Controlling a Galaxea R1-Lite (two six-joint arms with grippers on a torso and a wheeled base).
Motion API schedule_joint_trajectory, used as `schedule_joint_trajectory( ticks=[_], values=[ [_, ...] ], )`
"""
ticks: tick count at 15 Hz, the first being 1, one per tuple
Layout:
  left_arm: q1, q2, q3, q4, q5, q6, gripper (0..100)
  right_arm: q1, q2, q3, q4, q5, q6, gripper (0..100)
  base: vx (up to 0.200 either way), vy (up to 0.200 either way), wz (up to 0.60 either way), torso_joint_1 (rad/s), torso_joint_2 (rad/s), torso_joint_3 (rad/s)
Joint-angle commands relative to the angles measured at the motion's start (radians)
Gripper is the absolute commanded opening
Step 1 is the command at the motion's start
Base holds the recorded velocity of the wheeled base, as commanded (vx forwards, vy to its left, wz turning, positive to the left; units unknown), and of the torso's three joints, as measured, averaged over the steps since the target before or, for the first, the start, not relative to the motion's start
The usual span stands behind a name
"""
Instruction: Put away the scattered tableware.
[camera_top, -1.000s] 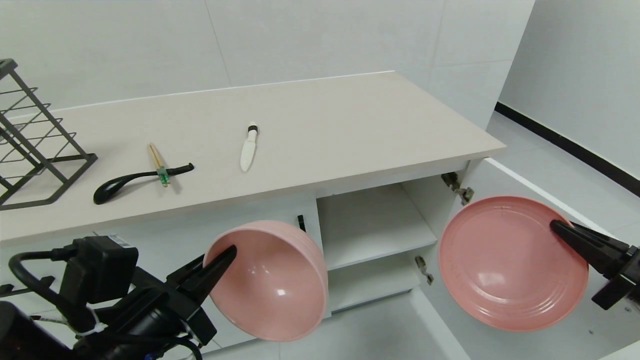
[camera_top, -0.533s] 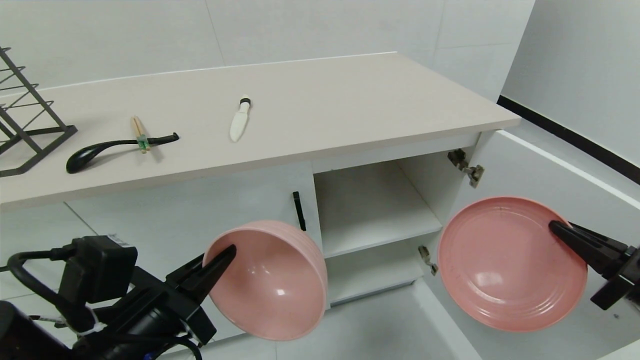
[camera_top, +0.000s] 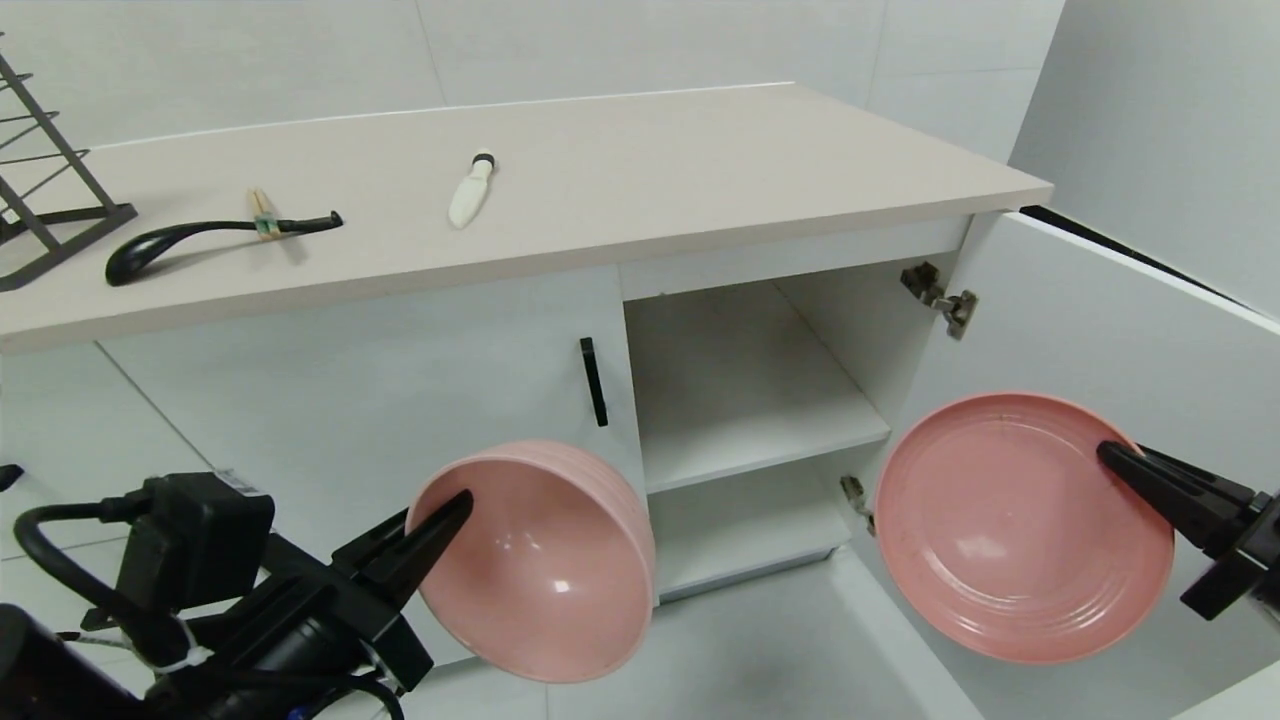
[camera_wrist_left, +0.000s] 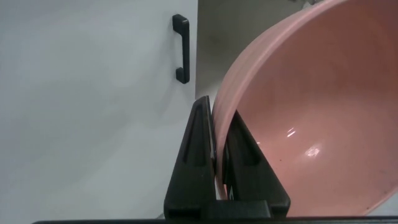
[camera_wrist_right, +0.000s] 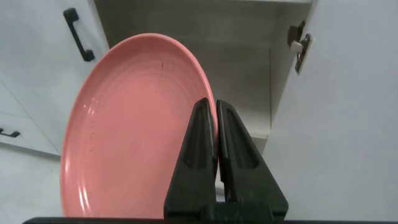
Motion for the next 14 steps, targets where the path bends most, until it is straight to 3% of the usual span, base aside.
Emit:
schedule_joint_trajectory(
  ticks=[1, 3, 7, 13, 14],
  values=[
    [-0.001, 0.003, 0.000, -0.001, 0.004, 0.000, 0, 0.000, 0.003, 0.000, -0.001, 0.001, -0.001, 0, 0.000, 0.000, 0.00, -0.071, 0.27, 0.046],
    [-0.001, 0.002, 0.000, -0.001, 0.007, -0.002, 0, 0.000, 0.004, -0.001, -0.001, 0.000, -0.001, 0, 0.000, 0.000, 0.00, -0.022, 0.23, 0.039],
    [-0.001, 0.006, 0.000, -0.001, 0.007, 0.001, 0, 0.000, 0.004, 0.000, -0.001, 0.000, -0.001, 0, 0.200, 0.000, 0.00, -0.002, 0.06, 0.040],
    [-0.001, 0.009, 0.000, -0.001, 0.007, 0.001, 0, 0.000, 0.029, 0.000, -0.001, 0.000, -0.001, 0, 0.000, 0.000, 0.00, -0.004, 0.00, 0.017],
    [-0.001, 0.006, 0.000, -0.001, 0.007, 0.001, 0, 0.000, 0.035, 0.000, -0.001, 0.000, -0.001, 0, 0.000, 0.200, 0.00, -0.002, 0.00, 0.022]
  ],
)
